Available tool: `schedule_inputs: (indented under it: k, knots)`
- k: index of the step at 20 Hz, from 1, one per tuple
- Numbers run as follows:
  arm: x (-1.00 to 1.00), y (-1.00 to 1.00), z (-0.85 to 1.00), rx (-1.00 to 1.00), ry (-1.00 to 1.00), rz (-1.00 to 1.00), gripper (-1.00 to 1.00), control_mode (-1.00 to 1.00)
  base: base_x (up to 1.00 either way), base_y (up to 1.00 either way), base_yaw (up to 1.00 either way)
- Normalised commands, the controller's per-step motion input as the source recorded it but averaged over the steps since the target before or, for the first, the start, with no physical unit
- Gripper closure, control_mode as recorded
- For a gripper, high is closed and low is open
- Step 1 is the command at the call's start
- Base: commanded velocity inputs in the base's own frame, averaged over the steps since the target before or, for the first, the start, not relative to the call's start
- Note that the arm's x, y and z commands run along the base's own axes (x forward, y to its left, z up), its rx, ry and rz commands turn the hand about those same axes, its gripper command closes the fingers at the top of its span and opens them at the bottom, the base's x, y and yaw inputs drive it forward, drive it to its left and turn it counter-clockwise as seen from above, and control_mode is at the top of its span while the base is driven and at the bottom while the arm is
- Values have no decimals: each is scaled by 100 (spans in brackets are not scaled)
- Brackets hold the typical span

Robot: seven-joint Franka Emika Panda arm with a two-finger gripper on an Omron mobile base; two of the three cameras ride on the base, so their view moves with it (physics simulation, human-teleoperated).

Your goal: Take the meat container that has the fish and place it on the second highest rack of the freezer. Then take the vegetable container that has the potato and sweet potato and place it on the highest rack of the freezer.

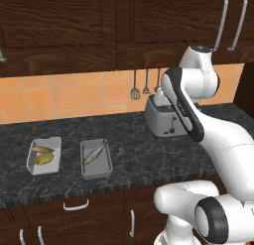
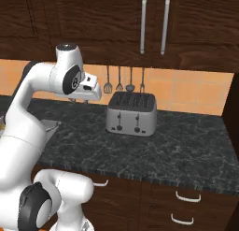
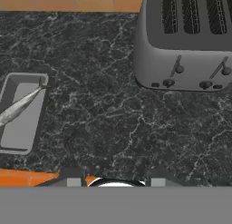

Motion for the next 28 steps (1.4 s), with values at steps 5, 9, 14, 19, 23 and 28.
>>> schedule_inputs:
  k: [5,9,14,19,23,28]
  knots:
    - [0,4,-1,0,0,0,-100,100,-5,25,0]
    - [0,0,0,0,0,0,-100,100,-9,52,0]
    - [0,0,0,0,0,0,-100,100,-24,56,-1]
    - [0,0,0,0,0,0,-100,100,-25,79,-7]
    - [0,0,0,0,0,0,-100,100,-11,81,-9]
    - [0,0,0,0,0,0,-100,100,0,62,-8]
